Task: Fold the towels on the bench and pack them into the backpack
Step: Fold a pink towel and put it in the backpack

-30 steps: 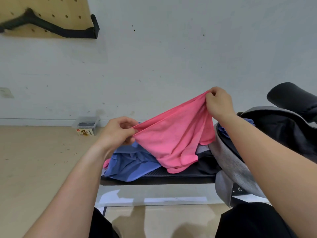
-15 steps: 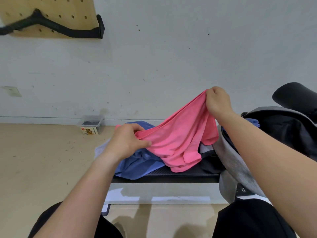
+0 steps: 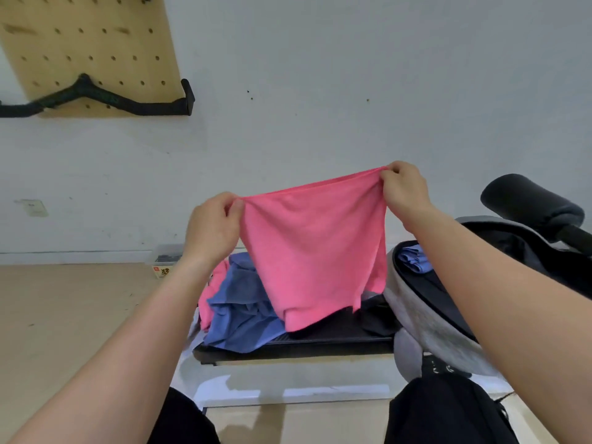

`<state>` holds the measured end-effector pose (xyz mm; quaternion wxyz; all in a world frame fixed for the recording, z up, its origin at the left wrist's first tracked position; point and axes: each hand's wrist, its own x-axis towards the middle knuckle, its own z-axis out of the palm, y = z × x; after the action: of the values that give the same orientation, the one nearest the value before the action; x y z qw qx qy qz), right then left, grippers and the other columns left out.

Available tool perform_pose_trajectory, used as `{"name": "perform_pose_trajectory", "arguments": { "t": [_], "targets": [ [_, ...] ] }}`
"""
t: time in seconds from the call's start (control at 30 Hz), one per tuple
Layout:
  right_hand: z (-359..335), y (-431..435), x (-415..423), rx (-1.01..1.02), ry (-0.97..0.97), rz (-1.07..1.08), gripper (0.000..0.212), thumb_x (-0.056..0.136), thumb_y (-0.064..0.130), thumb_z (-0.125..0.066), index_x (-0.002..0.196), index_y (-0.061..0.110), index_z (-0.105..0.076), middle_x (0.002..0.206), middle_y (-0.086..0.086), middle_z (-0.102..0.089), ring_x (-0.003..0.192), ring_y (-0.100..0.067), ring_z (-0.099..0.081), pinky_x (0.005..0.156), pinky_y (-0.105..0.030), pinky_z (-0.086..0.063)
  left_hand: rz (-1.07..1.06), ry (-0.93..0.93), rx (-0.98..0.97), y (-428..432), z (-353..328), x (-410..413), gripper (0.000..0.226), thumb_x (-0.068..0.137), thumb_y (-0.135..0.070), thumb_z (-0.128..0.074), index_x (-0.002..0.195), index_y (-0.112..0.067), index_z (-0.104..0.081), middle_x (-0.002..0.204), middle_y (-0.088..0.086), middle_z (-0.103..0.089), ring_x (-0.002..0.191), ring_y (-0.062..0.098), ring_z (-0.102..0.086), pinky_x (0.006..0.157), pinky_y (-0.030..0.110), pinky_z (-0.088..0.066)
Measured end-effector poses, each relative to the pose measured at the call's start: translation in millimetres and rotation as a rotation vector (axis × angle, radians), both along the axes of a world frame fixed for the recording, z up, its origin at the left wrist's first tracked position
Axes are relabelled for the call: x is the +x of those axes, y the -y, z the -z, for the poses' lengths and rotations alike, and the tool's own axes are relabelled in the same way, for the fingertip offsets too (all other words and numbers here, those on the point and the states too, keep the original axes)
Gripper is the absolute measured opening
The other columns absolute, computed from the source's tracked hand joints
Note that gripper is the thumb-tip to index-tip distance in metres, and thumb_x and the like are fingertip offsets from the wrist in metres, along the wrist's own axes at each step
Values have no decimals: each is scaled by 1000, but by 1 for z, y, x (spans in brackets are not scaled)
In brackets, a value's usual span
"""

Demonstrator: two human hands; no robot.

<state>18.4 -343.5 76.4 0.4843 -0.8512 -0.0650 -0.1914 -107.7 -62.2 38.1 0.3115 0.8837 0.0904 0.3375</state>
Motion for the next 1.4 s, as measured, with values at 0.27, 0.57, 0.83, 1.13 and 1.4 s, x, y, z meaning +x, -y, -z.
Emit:
{"name": "perform_pose_trajectory", "arguments": {
  "t": [0.27,0.57,0.83,1.13,1.4],
  "targets": [
    [-27,19,-20,7,29,10,22,97,16,-37,98,13,-59,95,-5,-59,86,-24,-52,63,-30,-37,-29,208,-163,17,-58,4,17,101,-25,-50,96,-10,-57,91,1,-59,85,19,-50,67,21,-28],
    [-8,28,-33,-85,80,-65,26,103,20,-37,109,7,-59,102,-2,-56,93,-21,-50,78,-27,-32,-66,105,10,12,-58,-3,15,102,-26,-48,105,-13,-53,92,6,-60,84,28,-54,72,34,-39],
    [25,22,-9,-137,2,-27,23,98,22,-43,103,12,-63,97,-3,-62,90,-23,-55,75,-30,-38,-149,-169,88,-9,-23,27,16,96,-39,-51,101,-25,-58,101,6,-67,96,33,-61,80,42,-50],
    [55,9,16,-13,-161,-94,21,98,15,-43,97,10,-63,79,-10,-64,63,-25,-65,64,-42,-60,-36,-113,-111,-19,9,54,11,93,-28,-60,92,-17,-62,82,4,-70,70,27,-69,74,45,-58],
    [55,10,29,33,-142,-72,23,88,19,-49,66,14,-55,58,2,-45,59,-20,-41,58,-31,-36,-71,53,-159,-19,15,60,15,94,-31,-60,94,-17,-65,84,-2,-65,79,21,-62,71,27,-42]
  ]
}}
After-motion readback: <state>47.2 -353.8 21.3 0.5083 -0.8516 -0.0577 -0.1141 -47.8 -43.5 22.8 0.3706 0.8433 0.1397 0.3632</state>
